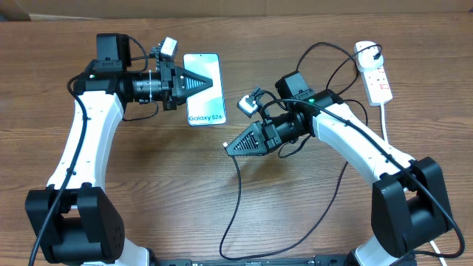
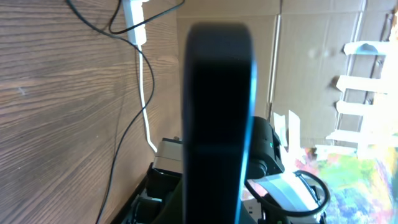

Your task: Plug charger to phone and switch on socket

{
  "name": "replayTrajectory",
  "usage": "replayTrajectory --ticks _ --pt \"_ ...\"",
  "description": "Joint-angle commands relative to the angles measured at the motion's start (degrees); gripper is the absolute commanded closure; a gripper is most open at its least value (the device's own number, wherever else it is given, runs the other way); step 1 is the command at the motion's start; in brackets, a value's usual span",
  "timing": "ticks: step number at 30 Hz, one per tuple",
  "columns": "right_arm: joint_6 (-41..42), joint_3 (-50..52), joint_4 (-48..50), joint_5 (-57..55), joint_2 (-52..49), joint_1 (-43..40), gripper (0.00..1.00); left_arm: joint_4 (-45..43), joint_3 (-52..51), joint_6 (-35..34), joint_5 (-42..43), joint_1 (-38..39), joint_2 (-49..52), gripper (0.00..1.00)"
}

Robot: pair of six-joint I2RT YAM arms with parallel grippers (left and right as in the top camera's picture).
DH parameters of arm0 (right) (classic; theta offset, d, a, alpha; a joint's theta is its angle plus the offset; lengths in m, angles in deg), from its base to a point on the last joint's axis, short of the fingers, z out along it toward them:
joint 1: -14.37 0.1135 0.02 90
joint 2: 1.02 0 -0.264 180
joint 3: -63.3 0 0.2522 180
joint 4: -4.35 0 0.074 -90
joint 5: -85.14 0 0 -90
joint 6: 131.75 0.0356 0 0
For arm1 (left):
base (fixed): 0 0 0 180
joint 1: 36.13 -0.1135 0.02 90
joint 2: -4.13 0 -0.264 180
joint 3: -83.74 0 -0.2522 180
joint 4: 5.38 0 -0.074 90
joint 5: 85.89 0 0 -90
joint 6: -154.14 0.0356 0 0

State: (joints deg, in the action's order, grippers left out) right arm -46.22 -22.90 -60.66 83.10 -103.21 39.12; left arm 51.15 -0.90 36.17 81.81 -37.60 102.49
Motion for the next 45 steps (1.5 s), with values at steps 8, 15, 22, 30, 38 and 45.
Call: replayTrajectory --ticks 8,15,22,30,38,45 --pt "19.4 0.0 16.9 1.9 0.2 -0.1 0.96 -4.0 1.1 -6.3 -2.2 0.9 -1.0 0.96" --pt "26.6 0.0 25.2 1.9 0.2 -0.1 0.96 -10.7 1.1 -13.5 -6.4 0.9 -1.0 0.96" --pt "38.2 0.0 37.6 0.3 0.2 -0.1 0.96 -12.9 1.1 -16.5 -5.8 0.9 -1.0 0.96" --pt "44.7 0.0 42.8 -6.3 0.2 -0.1 0.96 -13.3 1.1 -17.3 -6.4 0.9 -1.0 0.96" --pt "40.5 0.1 16.6 -52.1 0.2 -0.1 0.96 -10.7 1.1 -17.0 -23.4 -0.8 -1.0 0.96" --pt "52.8 0.1 8.8 -89.1 -0.8 0.2 0.96 -1.3 1.0 -13.0 -38.7 -0.8 -1.0 0.96"
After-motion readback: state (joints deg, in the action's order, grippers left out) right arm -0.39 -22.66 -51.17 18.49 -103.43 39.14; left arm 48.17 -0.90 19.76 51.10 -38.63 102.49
